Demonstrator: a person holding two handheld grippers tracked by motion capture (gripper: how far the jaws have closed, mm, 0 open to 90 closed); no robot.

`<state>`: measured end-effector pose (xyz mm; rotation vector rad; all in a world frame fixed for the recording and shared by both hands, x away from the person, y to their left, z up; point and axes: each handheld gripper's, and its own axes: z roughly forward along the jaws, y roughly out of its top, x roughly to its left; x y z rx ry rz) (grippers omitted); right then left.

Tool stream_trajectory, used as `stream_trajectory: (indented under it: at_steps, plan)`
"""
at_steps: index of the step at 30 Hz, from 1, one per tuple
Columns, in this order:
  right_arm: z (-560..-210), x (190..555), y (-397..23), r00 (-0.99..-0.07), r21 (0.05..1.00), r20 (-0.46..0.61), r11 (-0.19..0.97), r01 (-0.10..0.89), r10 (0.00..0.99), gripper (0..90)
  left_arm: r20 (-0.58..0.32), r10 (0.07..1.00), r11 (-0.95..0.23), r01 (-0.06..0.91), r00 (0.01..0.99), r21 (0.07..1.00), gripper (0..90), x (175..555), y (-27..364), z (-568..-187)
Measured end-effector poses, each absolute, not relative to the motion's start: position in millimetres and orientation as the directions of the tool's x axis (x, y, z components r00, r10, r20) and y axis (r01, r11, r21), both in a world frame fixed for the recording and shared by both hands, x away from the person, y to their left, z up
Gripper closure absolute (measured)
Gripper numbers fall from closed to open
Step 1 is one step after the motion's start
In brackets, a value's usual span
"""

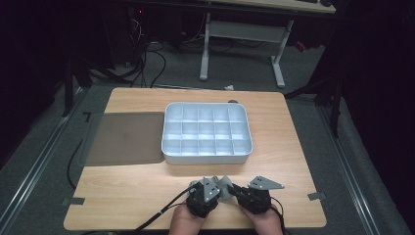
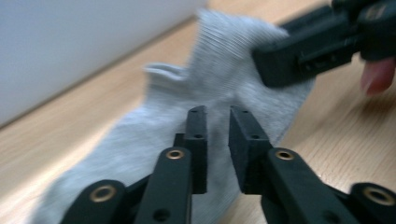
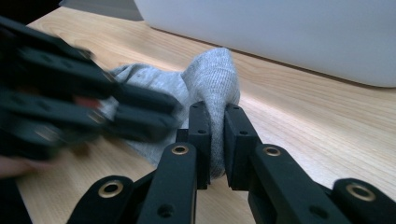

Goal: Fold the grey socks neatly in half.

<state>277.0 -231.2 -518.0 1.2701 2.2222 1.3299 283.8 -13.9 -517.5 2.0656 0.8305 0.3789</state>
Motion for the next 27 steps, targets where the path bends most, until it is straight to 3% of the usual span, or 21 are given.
stream_trajectory:
  at_steps: [4,6,8,12,18,24,27]
  plan:
    - [-519,277,-234,-0.578,0.811,0.206,0.193,0.553,0.790,83.0,-0.098,0.718,-0.322,0.454,0.689,0.831,62.0,288,20,-513]
    - [-519,278,-235,-0.572,0.810,0.200,0.195,0.553,0.795,82.9,-0.089,0.714,-0.335,0.451,0.694,0.827,56.2,288,25,-515]
    - [-519,279,-234,-0.567,0.808,0.190,0.201,0.554,0.801,82.9,-0.089,0.712,-0.345,0.457,0.697,0.820,53.4,287,36,-523]
    - [-518,281,-230,-0.567,0.799,0.165,0.228,0.556,0.807,82.7,-0.197,0.713,-0.271,0.524,0.673,0.808,48.7,296,51,-526]
    - [-516,278,-230,-0.534,0.784,0.150,0.229,0.577,0.832,82.4,-0.237,0.717,-0.256,0.564,0.655,0.785,52.9,306,59,-529]
    - [-510,275,-234,-0.505,0.780,0.126,0.230,0.582,0.854,82.4,-0.277,0.690,-0.266,0.591,0.669,0.762,62.9,311,58,-533]
    - [-506,274,-235,-0.498,0.783,0.115,0.230,0.578,0.860,82.0,-0.295,0.679,-0.274,0.605,0.672,0.748,72.8,313,55,-534]
